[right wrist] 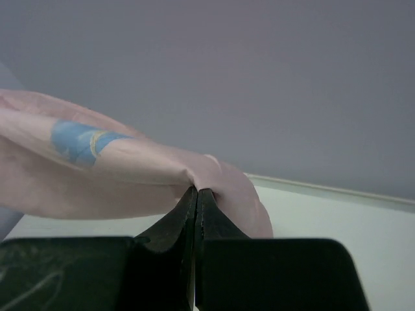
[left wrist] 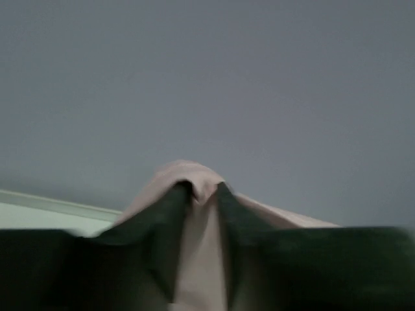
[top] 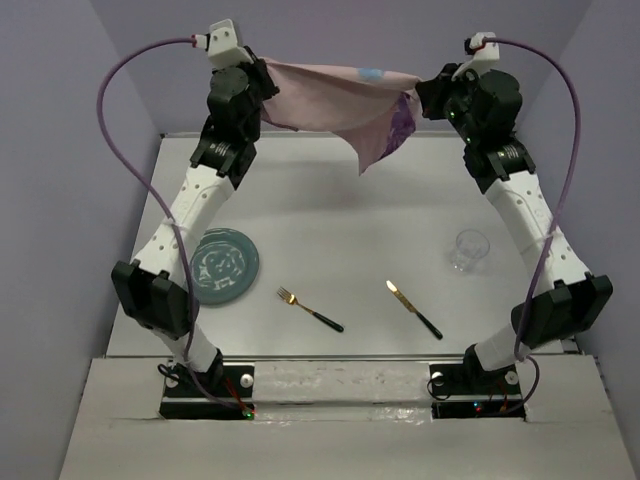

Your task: Set the dinner table for one person

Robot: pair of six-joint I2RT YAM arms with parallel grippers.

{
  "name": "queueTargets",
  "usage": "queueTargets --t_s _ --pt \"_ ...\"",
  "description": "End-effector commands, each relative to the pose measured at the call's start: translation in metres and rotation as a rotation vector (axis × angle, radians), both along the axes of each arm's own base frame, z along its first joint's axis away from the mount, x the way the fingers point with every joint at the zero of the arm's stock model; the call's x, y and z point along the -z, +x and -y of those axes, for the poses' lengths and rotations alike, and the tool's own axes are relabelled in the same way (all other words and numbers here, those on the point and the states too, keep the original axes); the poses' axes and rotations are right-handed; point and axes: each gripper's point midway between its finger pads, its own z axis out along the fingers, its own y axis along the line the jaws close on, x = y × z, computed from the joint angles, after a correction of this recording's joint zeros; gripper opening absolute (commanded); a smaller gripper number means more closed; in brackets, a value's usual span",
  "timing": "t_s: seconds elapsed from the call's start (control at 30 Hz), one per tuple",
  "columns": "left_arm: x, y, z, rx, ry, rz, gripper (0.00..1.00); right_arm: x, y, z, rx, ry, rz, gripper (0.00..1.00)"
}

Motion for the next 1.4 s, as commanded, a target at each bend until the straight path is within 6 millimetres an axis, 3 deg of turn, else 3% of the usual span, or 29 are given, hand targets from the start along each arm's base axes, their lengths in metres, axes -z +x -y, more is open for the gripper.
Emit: queueTargets --t_s 0.0,0.03,0.07,0.1,0.13,0.17,0.27,0.3,0.6,0.7,0.73,0.8,0.87,0.9,1.0,1.07,1.1,1.13,1.23,1.27,1.3,1.37 --pt "0.033 -0.026 -0.037 -0.155 -0.031 0.005 0.58 0.053 -0.032 -0.024 -0.184 -0.078 -0.047 0.0" --pt "0.046 -0.033 -0.041 -0.164 -0.044 -0.003 0.72 0.077 -0.037 -0.025 -0.197 -0.079 -0.097 0.0" --pt "0.094 -0.036 -0.044 -0.175 -0.023 -0.082 0.83 0.1 -0.043 -0.024 -0.196 -0.076 -0.149 0.0" --pt "0.101 -0.046 -0.053 -0.206 -0.049 -0.084 0.97 0.126 -0.046 -0.024 -0.193 -0.059 -0.205 0.0" --pt "0.115 -0.049 -0.056 -0.221 -0.053 -0.106 0.99 0.149 -0.051 -0.026 -0.207 -0.051 -0.247 0.0" --pt "0.148 -0.056 -0.062 -0.237 -0.034 -0.161 0.99 0.191 -0.061 -0.025 -0.214 -0.05 -0.303 0.0" --pt "0.198 -0.069 -0.071 -0.27 -0.038 -0.247 0.99 0.245 -0.09 -0.034 -0.242 -0.044 -0.429 0.0" --pt "0.208 -0.071 -0.071 -0.265 -0.047 -0.266 0.99 0.248 -0.098 -0.039 -0.254 -0.035 -0.446 0.0" --pt "0.291 -0.089 -0.063 -0.206 -0.04 -0.498 0.99 0.302 -0.126 0.005 -0.012 -0.075 -0.694 0.0" --pt "0.317 -0.089 -0.065 -0.19 -0.059 -0.578 0.97 0.317 -0.13 0.02 0.074 -0.087 -0.723 0.29" --pt "0.32 -0.089 -0.067 -0.193 -0.064 -0.584 0.96 0.316 -0.129 0.026 0.107 -0.095 -0.716 0.56" --pt "0.326 -0.084 -0.078 -0.211 -0.068 -0.591 0.95 0.299 -0.127 0.031 0.136 -0.09 -0.666 0.85" --pt "0.32 -0.071 -0.086 -0.219 -0.089 -0.581 0.94 0.274 -0.122 0.027 0.116 -0.065 -0.61 0.88" --pt "0.328 -0.064 -0.098 -0.246 -0.093 -0.599 0.93 0.263 -0.118 0.022 0.096 -0.048 -0.579 0.87" --pt "0.334 -0.058 -0.098 -0.226 -0.134 -0.626 0.9 0.25 -0.106 -0.003 -0.022 -0.018 -0.564 0.74" --pt "0.338 -0.067 -0.1 -0.23 -0.141 -0.629 0.88 0.246 -0.095 -0.011 -0.047 -0.001 -0.539 0.55" --pt "0.341 -0.071 -0.102 -0.235 -0.142 -0.631 0.86 0.257 -0.088 -0.013 -0.043 -0.009 -0.565 0.45" --pt "0.344 -0.076 -0.104 -0.241 -0.142 -0.632 0.85 0.26 -0.083 -0.014 -0.037 -0.011 -0.572 0.27" --pt "0.357 -0.1 -0.104 -0.226 -0.171 -0.655 0.82 0.268 -0.064 -0.023 -0.046 -0.004 -0.6 0.22" --pt "0.372 -0.114 -0.101 -0.21 -0.198 -0.684 0.81 0.286 -0.058 -0.024 -0.035 -0.012 -0.639 0.23" --pt "0.365 -0.12 -0.101 -0.209 -0.221 -0.655 0.79 0.283 -0.049 -0.029 -0.048 -0.01 -0.628 0.23" --pt "0.37 -0.14 -0.107 -0.224 -0.238 -0.65 0.77 0.3 -0.051 -0.055 -0.133 -0.026 -0.666 0.23"
